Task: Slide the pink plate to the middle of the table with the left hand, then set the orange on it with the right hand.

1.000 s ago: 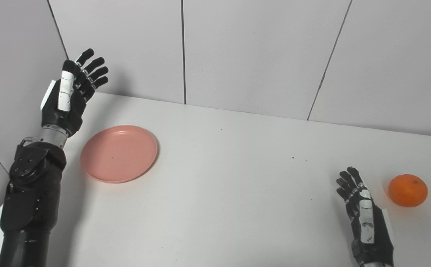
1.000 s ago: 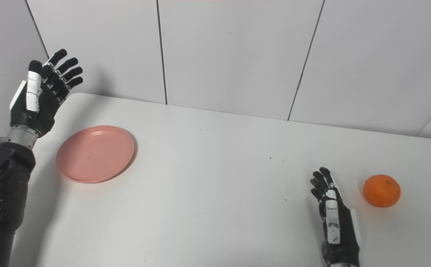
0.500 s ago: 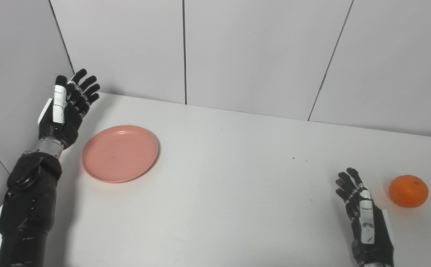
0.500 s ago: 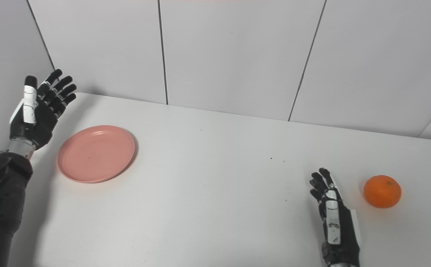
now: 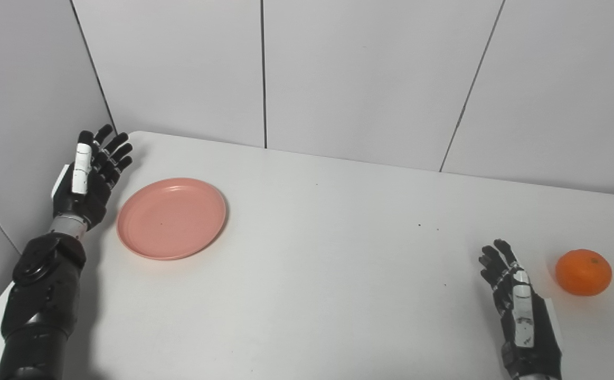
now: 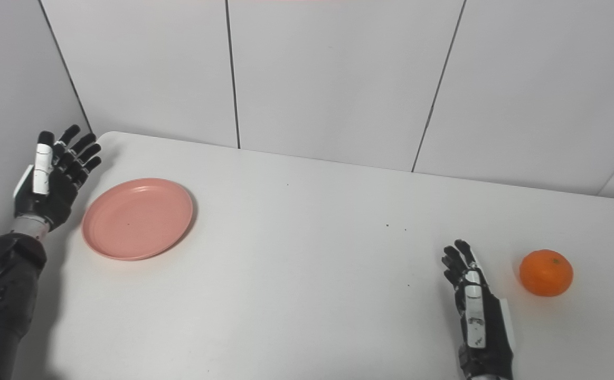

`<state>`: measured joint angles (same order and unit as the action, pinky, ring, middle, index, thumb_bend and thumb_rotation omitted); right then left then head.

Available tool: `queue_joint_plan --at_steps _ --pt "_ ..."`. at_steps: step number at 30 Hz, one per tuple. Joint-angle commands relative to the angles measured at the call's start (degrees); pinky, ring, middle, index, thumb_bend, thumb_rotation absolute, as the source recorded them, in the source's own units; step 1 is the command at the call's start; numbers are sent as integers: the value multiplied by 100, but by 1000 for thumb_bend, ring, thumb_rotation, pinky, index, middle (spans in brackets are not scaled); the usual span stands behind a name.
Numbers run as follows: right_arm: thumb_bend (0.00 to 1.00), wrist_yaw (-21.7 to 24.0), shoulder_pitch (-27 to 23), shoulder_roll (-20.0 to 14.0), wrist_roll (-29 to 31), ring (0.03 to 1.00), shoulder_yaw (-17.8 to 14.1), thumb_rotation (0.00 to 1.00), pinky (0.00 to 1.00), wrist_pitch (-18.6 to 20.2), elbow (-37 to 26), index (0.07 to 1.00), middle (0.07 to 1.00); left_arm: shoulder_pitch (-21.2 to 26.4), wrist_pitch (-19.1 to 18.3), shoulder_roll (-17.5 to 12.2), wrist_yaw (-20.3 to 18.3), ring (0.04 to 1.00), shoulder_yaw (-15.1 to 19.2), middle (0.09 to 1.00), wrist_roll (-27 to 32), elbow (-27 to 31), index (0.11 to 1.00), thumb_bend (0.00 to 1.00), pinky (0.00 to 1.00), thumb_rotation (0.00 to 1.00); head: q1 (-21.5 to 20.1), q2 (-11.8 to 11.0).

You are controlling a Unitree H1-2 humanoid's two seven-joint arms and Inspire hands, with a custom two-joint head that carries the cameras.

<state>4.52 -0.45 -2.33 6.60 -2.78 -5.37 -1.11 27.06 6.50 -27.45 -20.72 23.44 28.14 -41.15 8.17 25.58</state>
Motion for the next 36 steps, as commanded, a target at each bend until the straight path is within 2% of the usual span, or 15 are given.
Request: queue_joint_plan --at_steps 1,4,5,11,17,22,23,26,30,36 --pt "652 47 406 120 105 902 67 1000 943 117 407 910 885 373 389 -278 -270 877 66 861 65 -184 864 1000 908 750 -10 20" --pt "644 30 408 127 120 900 57 1000 941 177 369 909 883 473 658 -340 -460 852 58 843 48 -678 845 1000 886 754 1 22" --pt "649 40 405 125 137 900 53 1000 941 170 378 908 882 497 733 -341 -458 834 44 831 15 -807 851 995 844 766 2 21" --pt "651 42 402 95 120 898 70 1000 936 124 412 912 884 526 1142 -364 -660 802 -37 823 -63 -1441 827 968 749 774 2 31" --pt "656 37 415 102 150 898 70 1000 938 177 377 909 885 583 1402 -351 -795 776 -149 803 -154 -1947 831 966 719 781 -12 58" --pt "667 25 408 101 122 896 85 1000 930 192 368 910 887 470 1276 -150 -743 816 -237 824 -137 -1649 843 983 788 774 -36 79" --pt "668 21 407 103 111 896 89 1000 928 185 371 910 887 415 1197 -91 -703 820 -263 827 -138 -1465 845 984 795 773 -43 83" --pt "671 14 410 118 107 893 95 1000 924 189 353 910 884 256 989 40 -562 877 -329 870 -163 -938 897 946 896 814 -59 94" --pt "671 1 404 129 85 894 109 1000 927 215 330 911 883 89 720 147 -420 909 -390 888 -220 -431 920 906 962 859 -74 98" --pt "677 -19 404 140 49 891 117 1000 921 234 312 908 879 -87 405 242 -263 908 -457 896 -335 34 900 925 974 868 -86 119"
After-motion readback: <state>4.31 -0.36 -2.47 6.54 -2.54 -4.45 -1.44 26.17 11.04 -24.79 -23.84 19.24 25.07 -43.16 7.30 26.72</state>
